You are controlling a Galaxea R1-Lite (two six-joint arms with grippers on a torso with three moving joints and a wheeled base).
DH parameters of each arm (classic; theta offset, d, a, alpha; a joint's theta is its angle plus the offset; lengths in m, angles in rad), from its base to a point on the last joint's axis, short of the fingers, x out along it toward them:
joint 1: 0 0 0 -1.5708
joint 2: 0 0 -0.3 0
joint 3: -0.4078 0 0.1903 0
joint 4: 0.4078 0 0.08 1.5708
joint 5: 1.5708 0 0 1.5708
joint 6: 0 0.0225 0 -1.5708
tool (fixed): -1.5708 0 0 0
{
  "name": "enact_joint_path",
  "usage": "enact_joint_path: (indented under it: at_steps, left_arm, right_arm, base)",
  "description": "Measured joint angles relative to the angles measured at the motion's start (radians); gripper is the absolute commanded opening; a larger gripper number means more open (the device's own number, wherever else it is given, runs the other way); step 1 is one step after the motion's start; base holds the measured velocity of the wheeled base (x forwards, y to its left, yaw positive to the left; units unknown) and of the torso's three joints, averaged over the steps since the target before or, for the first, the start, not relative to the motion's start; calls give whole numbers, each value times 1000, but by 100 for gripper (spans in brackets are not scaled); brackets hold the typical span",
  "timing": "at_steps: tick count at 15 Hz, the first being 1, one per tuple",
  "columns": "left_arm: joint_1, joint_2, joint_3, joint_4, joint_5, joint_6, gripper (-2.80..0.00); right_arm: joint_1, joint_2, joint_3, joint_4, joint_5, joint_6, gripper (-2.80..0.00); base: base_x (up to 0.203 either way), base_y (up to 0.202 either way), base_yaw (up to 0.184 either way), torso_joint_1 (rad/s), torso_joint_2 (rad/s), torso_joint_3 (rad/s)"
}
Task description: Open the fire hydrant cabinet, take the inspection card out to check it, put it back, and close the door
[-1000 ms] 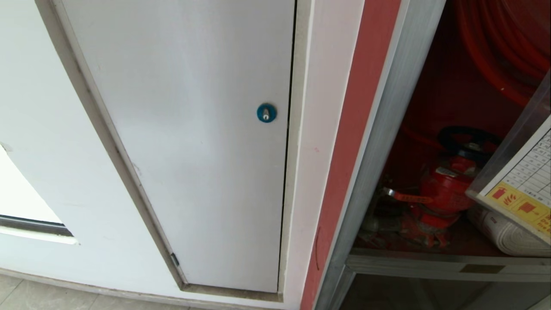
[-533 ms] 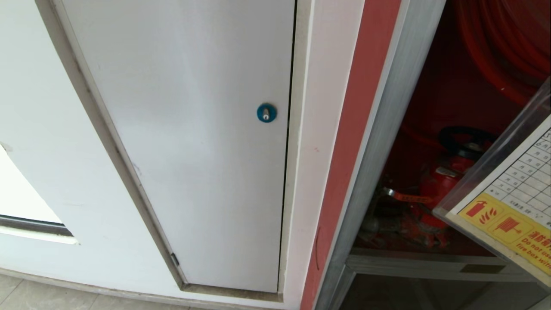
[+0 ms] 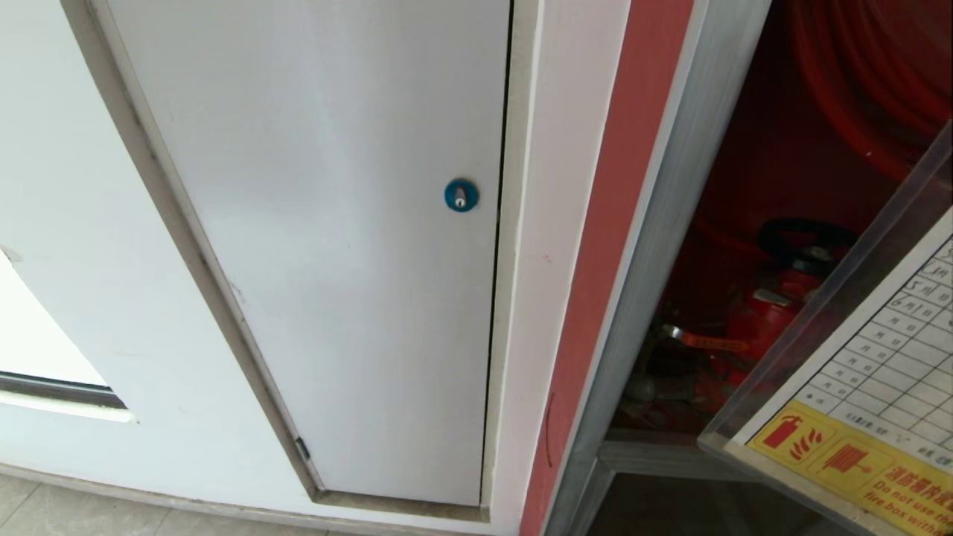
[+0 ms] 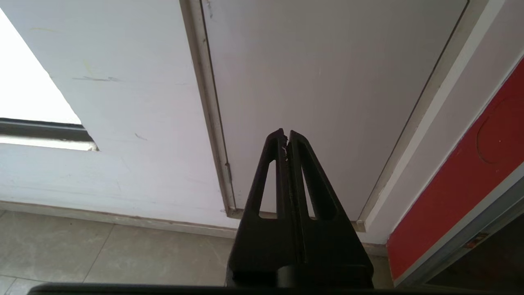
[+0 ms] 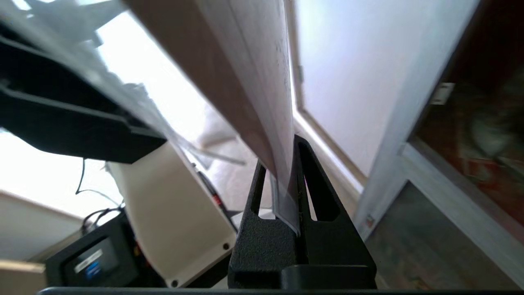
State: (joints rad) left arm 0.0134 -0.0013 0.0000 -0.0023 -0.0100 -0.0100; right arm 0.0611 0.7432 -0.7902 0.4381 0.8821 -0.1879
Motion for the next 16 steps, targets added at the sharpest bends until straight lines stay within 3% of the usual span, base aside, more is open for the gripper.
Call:
enact_joint_path:
  at_steps: [6,16]
  left_arm:
    - [0,0,0,0,0,0,-280]
    - [0,0,0,0,0,0,-280]
  right_arm:
    - [202,162,-37,-70,-2,2,-280]
    - [440,509,-306,-74,-9,7,-280]
  base:
    - [0,0,0,0,0,0]
    - [0,0,0,0,0,0]
